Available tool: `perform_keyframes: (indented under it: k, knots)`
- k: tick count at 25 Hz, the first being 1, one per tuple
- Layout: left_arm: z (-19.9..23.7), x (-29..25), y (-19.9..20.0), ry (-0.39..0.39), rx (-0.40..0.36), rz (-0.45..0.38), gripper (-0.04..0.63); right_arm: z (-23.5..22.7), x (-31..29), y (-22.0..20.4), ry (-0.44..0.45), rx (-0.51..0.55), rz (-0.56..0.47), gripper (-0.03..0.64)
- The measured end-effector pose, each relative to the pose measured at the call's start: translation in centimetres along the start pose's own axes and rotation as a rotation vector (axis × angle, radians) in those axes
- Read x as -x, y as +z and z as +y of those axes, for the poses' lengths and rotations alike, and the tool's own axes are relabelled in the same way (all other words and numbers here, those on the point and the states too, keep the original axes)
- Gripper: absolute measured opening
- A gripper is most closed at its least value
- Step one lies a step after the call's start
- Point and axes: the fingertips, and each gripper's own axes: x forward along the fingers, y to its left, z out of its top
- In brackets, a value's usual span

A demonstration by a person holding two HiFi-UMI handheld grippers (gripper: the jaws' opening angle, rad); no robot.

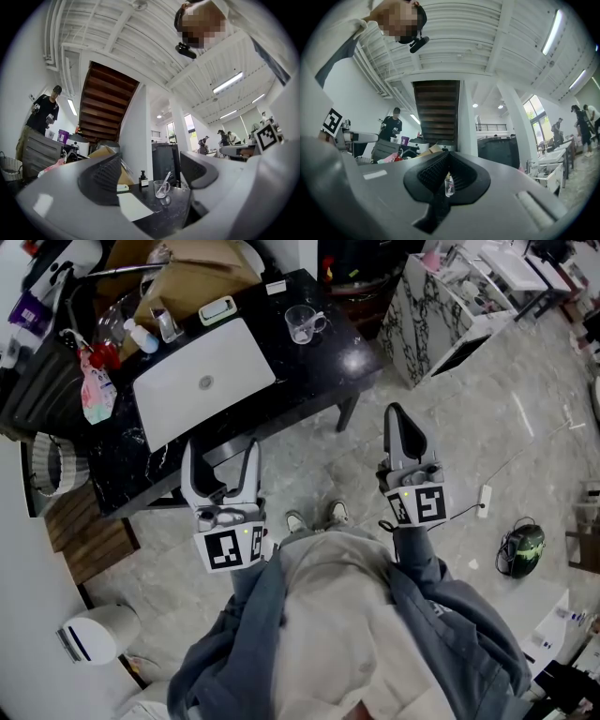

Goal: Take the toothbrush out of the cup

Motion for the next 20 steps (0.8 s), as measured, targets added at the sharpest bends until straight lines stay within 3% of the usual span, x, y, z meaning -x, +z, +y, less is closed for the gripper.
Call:
perform_keyframes:
  k: [8, 20]
  knots:
    - [-0.7, -0.4, -0.9, -0.034, 0.012, 0.035, 0.417, -0.1, -0.2, 0.0, 0.001, 0.0, 0.007, 0.005]
    - [-1.5, -1.5, -1.4, 0.013, -0.006, 0.053, 0.417, -2.1, -0.8, 0.1, 0.039, -0.006, 0.003, 0.005]
